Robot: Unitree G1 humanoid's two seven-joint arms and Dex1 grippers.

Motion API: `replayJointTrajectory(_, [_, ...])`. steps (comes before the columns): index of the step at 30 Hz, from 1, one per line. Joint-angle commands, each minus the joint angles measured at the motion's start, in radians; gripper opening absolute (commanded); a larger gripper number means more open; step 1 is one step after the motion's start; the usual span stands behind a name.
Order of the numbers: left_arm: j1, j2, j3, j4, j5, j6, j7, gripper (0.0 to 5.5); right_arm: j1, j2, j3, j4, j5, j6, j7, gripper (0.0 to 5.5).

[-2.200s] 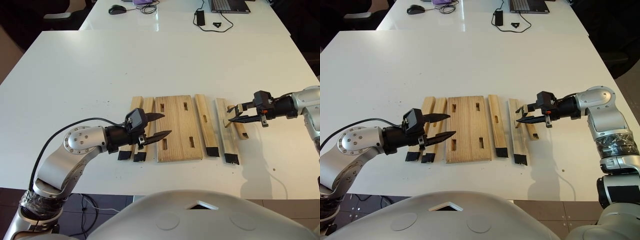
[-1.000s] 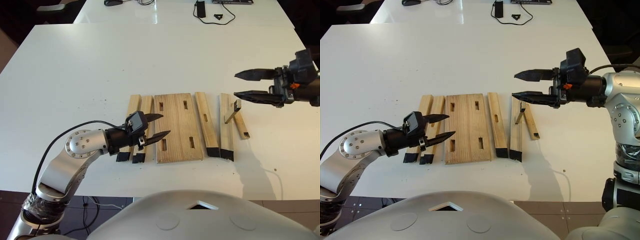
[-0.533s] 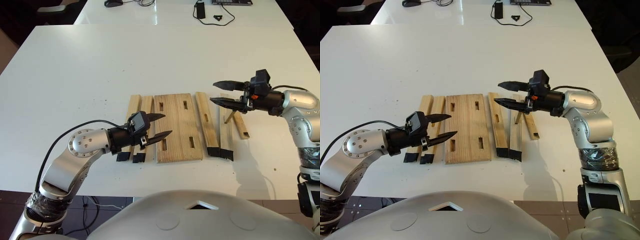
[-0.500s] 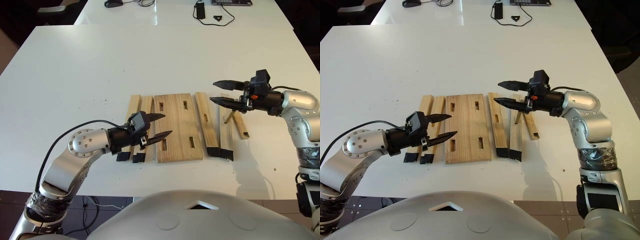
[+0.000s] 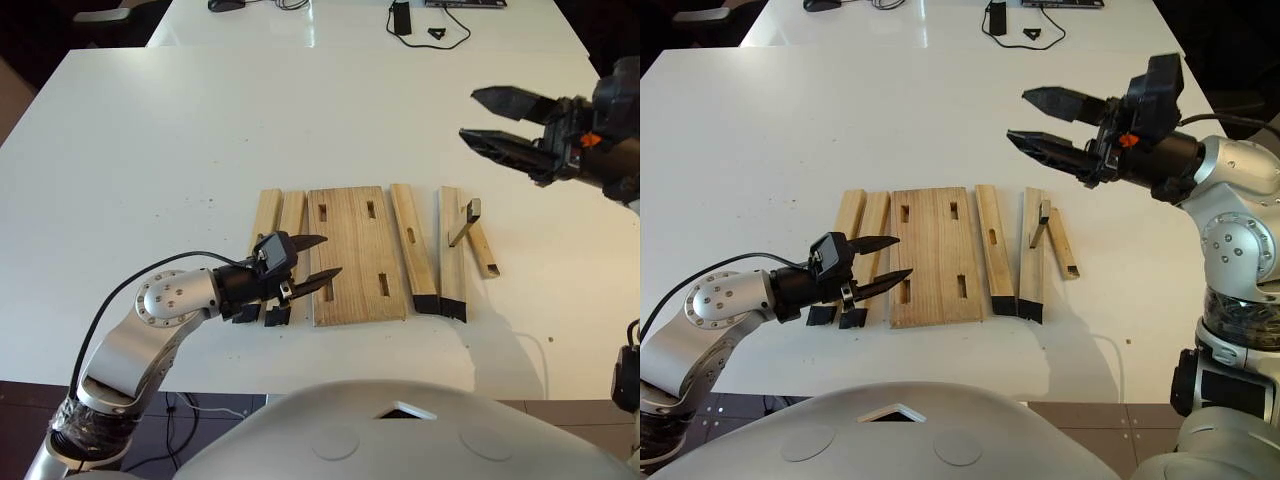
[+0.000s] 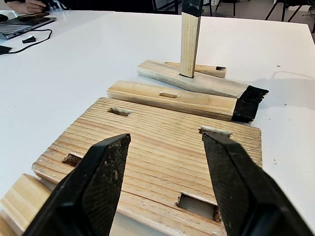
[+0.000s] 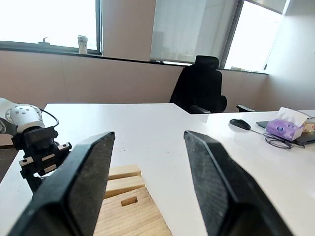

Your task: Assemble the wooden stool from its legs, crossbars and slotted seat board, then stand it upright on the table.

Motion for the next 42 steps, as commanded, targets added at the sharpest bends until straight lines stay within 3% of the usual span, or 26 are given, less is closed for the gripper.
replayJointTrajectory(1, [0.022, 0.001, 0.006, -0.012, 0.017, -0.009, 0.009, 2.72, 0.184, -0.116, -0.01, -0.132, 0.039, 0.065, 0.13, 2.59])
replayJointTrajectory(6, [0.056, 0.002, 0.004, -0.012, 0.034, -0.023, 0.012, 2.72, 0.509, -0.255, 0.044, -0.14, -0.15, -0.07, 0.412, 2.59])
replayJointTrajectory(12, [0.051, 0.006, -0.022, 0.004, 0.06, -0.033, 0.005, 2.72, 0.567, -0.241, 0.203, 0.095, -0.445, -0.321, 0.432, 2.59])
replayJointTrajectory(19, [0.067, 0.001, -0.032, 0.002, 0.072, -0.039, 0.012, 2.72, 0.557, -0.196, 0.237, 0.22, -0.515, -0.407, 0.394, 2.59])
replayJointTrajectory(28, [0.08, -0.002, -0.043, 0.004, 0.091, -0.05, 0.011, 2.72, 0.469, -0.136, 0.243, 0.227, -0.43, -0.31, 0.371, 2.59])
replayJointTrajectory(35, [0.073, -0.005, -0.05, 0.01, 0.096, -0.053, 0.009, 2.72, 0.417, -0.09, 0.34, 0.285, -0.537, -0.377, 0.336, 2.59])
replayJointTrajectory(42, [0.082, -0.007, -0.059, 0.011, 0.106, -0.059, 0.016, 2.72, 0.39, -0.13, 0.349, 0.396, -0.614, -0.467, 0.35, 2.59])
